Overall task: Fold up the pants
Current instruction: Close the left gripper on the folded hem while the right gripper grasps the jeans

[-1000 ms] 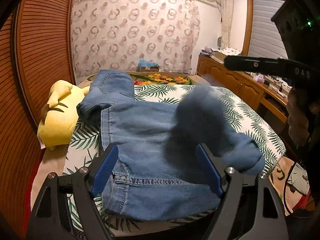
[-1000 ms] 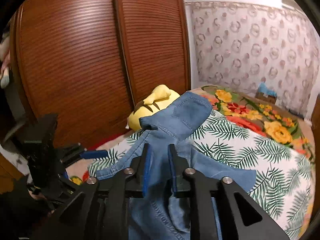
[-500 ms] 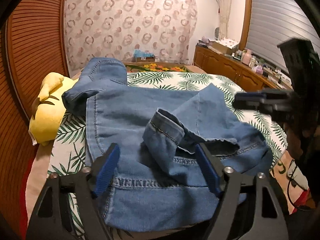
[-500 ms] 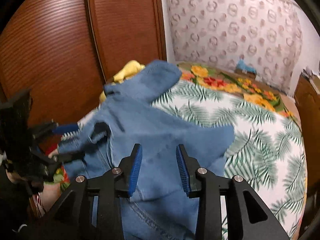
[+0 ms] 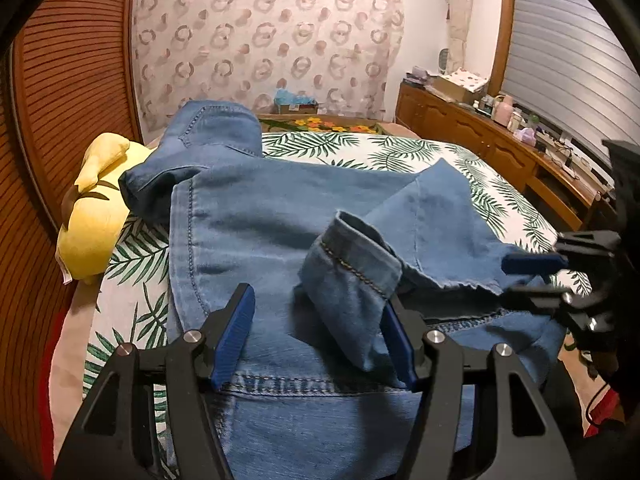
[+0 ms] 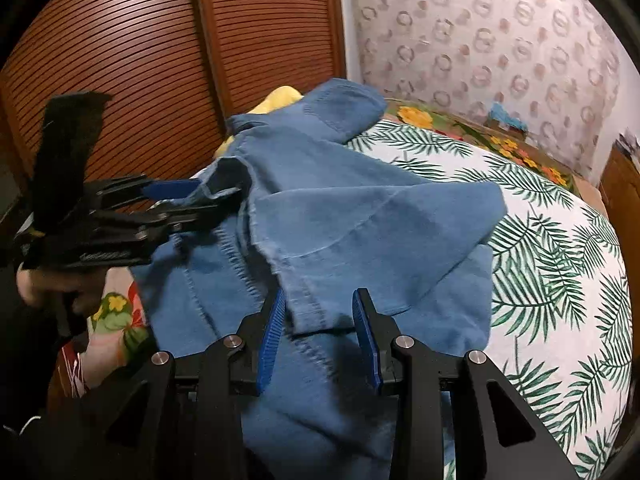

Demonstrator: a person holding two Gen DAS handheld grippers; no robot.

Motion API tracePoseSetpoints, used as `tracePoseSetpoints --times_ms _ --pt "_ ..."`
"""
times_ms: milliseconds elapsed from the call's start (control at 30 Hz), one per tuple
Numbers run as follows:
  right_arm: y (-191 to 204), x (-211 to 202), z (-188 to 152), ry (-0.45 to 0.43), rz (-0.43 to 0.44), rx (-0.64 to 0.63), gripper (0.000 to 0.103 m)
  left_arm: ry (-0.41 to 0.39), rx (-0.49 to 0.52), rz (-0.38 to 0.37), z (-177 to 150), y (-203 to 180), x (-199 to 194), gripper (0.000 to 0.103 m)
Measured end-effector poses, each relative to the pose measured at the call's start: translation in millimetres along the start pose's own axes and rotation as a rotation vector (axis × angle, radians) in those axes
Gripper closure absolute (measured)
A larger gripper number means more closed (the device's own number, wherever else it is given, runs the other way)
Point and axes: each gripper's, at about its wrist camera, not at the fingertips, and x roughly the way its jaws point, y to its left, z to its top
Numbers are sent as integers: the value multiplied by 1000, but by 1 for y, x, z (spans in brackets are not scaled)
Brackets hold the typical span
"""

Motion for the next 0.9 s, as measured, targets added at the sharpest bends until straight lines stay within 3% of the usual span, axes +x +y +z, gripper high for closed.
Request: tracePoseSetpoints --times_ms 300,333,367,400,467,567,633,900 --pt "9 15 -7 86 -22 -67 67 -9 15 -29 8 3 4 44" --pt "11 15 -4 89 -20 -79 69 -2 20 -29 9 2 7 47" --pt "5 16 -7 88 -15 -87 82 1 23 -30 10 2 9 50" --pt "6 14 -3 86 -24 -96 87 4 25 -33 11 1 10 53" --pt "-6 14 8 68 -26 -94 90 -4 26 -42 11 1 9 71" --pt "-10 -1 26 14 -33 -92 93 -29 29 -70 10 0 4 88" --pt "-10 -14 45 -24 -45 -103 93 -50 19 -60 10 0 -4 93" --pt "15 -36 124 -156 -88 -209 95 -222 -66 -124 11 -8 -70 94"
